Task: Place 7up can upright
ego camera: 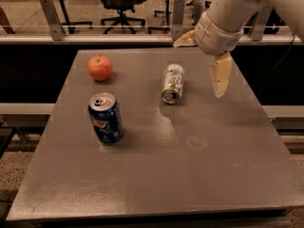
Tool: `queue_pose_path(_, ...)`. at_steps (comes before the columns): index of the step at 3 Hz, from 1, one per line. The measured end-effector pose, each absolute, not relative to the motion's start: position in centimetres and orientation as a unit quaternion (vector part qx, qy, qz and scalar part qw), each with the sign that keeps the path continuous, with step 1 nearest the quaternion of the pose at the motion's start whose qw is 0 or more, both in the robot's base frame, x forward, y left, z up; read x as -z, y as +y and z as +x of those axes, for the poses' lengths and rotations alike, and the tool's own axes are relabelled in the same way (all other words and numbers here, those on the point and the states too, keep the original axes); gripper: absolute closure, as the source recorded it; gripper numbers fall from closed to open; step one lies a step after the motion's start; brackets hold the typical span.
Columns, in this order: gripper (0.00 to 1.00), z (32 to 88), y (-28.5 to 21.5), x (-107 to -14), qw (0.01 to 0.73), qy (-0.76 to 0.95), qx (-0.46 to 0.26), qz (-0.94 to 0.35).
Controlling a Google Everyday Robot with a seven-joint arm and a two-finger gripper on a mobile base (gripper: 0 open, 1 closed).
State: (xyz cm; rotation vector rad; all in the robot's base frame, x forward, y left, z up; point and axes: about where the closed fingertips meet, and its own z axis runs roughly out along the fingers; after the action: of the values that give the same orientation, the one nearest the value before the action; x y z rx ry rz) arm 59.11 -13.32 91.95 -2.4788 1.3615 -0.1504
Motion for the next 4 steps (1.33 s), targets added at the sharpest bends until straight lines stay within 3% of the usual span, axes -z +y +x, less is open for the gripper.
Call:
queue_pose_path(2,0.00,59.7,-11.1,-89.2,0.111,0.352,0.054,-0.928)
queue_pose_path(4,0.00,60.3,-9.3,-87.9,0.119,0.259,0.056,-0.957)
